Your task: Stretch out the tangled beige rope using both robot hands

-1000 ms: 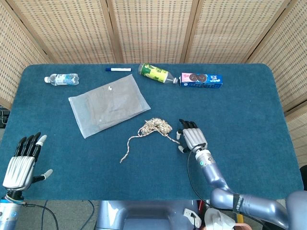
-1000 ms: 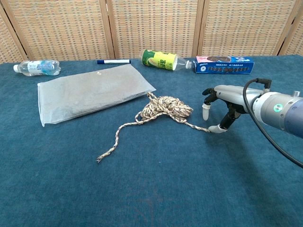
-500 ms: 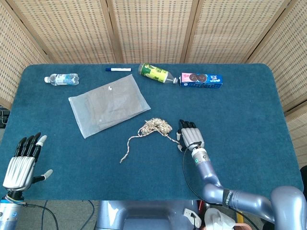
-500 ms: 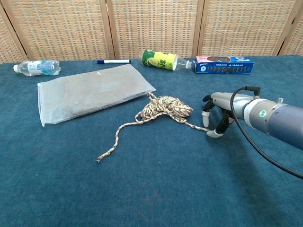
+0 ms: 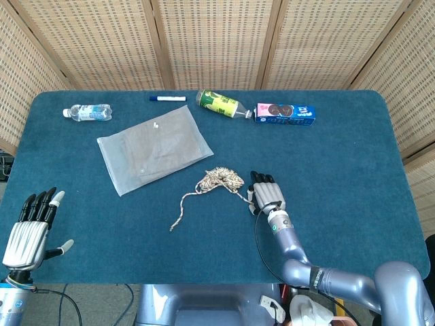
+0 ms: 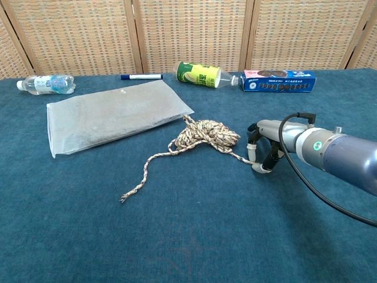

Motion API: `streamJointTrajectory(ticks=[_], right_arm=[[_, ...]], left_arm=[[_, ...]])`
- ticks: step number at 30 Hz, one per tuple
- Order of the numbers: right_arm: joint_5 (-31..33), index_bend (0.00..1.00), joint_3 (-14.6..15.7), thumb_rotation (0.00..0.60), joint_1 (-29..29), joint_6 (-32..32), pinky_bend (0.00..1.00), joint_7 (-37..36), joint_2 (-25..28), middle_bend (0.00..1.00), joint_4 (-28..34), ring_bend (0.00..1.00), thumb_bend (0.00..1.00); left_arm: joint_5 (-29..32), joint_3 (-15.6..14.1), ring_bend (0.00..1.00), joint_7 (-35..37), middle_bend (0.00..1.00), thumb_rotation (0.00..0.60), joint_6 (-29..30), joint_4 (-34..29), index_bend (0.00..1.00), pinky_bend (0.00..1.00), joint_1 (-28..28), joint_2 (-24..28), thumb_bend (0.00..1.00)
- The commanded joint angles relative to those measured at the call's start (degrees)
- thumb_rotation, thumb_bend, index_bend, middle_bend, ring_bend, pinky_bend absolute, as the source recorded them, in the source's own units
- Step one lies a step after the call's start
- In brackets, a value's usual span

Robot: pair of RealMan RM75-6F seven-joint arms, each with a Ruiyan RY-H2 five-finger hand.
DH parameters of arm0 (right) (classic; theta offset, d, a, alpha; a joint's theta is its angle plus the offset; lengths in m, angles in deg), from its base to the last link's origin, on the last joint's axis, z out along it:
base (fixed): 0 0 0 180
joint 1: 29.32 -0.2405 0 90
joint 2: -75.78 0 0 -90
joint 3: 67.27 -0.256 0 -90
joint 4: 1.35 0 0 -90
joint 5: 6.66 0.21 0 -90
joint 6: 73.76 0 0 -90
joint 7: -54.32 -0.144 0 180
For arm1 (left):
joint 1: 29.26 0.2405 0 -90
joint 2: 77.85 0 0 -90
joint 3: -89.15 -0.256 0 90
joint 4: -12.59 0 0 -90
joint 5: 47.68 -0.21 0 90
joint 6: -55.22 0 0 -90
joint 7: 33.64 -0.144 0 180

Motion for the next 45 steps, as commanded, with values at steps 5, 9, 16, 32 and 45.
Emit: streamJointTrajectory(ticks=[5, 9, 16, 32, 45], right_arm=[[-0.97, 0.62, 0.16, 0.6, -0.38, 0.18, 0.0, -0.72, -0.35, 0.0, 0.06, 0.0, 0.43], [-2.24, 0.64, 0.54, 0.6, -0.29, 0.54, 0.0, -1.3, -0.38, 0.01, -0.01, 0.0, 0.43], [-5.88, 0.65, 1.29, 0.6, 0.04, 0.9, 0.0, -2.78, 0.29, 0.02, 0.21, 0.0, 0.44], [-8.47, 0.66, 2.23, 0.6, -0.64, -0.43, 0.0, -3.07, 0.54, 0.02, 0.01, 0.0, 0.46], [-7.07, 0.66, 2.07, 0.6, -1.88, -2.1, 0.0, -2.31, -0.19, 0.03, -1.84, 0.0, 0.46]], left_arm=[[0.17, -0.12, 0.0, 0.1, 0.0, 0.6, -0.36, 0.03, 0.0, 0.0, -0.2, 0.04, 0.0], [0.14, -0.31, 0.0, -0.02, 0.0, 0.6, -2.16, 0.1, 0.0, 0.0, -1.2, 0.13, 0.0], [-4.84, 0.9, 0.0, -3.05, 0.0, 0.6, -10.63, 6.28, 0.02, 0.0, -9.33, -1.62, 0.06], [-21.0, -1.03, 0.0, 13.49, 0.0, 0.6, -22.2, 32.88, 0.4, 0.0, -31.07, -17.74, 0.31], [-19.86, -2.85, 0.0, 13.62, 0.0, 0.6, -27.84, 39.39, 0.41, 0.0, -37.56, -24.93, 0.32]])
